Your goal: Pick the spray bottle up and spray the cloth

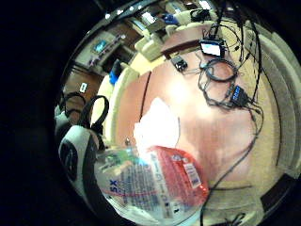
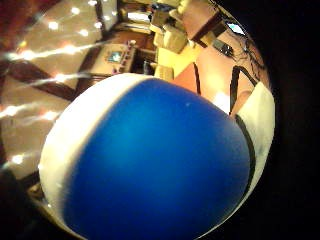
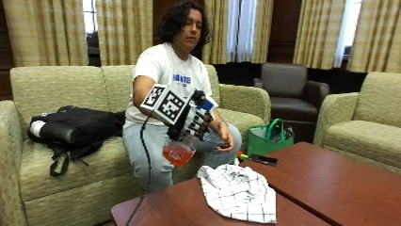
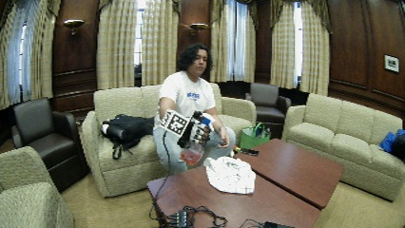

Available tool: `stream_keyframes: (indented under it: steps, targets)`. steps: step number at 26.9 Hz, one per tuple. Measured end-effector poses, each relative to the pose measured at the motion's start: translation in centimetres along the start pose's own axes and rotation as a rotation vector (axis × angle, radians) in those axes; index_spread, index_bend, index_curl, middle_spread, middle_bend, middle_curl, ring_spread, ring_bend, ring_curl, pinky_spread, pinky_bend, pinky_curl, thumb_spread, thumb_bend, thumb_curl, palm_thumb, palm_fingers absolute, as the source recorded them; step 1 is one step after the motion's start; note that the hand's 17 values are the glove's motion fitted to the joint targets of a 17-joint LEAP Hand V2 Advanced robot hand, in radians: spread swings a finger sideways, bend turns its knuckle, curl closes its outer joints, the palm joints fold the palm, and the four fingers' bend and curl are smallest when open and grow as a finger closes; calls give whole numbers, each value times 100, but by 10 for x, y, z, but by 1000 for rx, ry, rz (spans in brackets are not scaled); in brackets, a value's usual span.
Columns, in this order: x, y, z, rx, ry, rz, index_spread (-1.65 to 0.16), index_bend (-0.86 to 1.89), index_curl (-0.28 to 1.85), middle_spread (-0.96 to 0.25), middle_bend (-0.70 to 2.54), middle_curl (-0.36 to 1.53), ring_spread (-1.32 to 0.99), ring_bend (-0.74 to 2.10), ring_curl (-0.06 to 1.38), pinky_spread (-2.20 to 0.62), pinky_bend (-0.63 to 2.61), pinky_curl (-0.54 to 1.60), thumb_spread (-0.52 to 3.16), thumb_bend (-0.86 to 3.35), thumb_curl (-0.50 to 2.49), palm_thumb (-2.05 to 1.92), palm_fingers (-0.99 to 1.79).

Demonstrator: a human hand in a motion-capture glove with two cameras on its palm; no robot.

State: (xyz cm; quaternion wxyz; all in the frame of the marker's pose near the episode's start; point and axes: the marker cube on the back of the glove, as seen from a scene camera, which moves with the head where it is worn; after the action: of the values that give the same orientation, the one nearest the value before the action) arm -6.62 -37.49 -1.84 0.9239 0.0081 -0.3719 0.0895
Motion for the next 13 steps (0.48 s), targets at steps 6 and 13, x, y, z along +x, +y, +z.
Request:
stream_keyframes:
  steps: [6,13]
  targets:
    - [-35,-4,15,-312,247,40,-26,41,44,-22,59,50,-22,64,43,-30,42,36,30,-3,68,93,140]
    - [-64,-8,63,-492,565,83,-26,41,47,-22,60,50,-23,66,44,-30,41,37,28,-3,70,93,140]
